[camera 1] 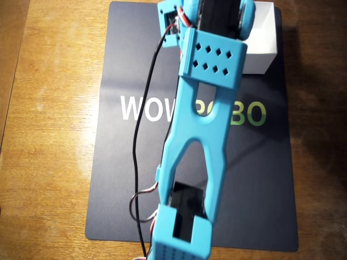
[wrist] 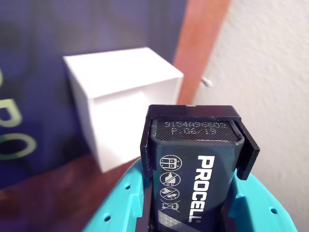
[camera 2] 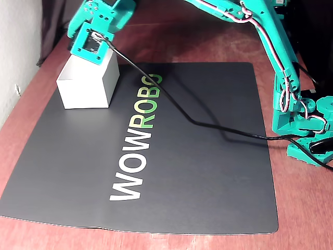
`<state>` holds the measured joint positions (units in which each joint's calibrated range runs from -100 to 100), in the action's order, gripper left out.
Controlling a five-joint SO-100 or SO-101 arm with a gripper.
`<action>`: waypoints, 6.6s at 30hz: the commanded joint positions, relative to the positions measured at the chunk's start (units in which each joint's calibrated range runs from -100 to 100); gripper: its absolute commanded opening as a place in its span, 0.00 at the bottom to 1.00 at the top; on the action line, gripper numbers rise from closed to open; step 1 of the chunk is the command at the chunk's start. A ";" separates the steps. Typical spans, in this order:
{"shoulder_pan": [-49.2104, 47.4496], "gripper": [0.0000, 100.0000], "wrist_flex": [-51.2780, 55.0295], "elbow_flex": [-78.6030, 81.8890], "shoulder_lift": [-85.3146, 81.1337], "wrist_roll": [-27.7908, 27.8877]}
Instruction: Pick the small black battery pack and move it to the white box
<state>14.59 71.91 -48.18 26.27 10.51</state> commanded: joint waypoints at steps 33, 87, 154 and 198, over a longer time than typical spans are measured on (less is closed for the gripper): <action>10.22 0.04 -10.83 -21.61 17.26 -8.42; 15.15 0.04 -9.25 -21.52 27.70 -0.43; 9.87 0.15 -6.18 -21.52 19.89 -1.95; -12.30 0.15 -1.89 57.21 -44.29 -7.77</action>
<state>2.97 73.40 -0.18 -9.49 3.00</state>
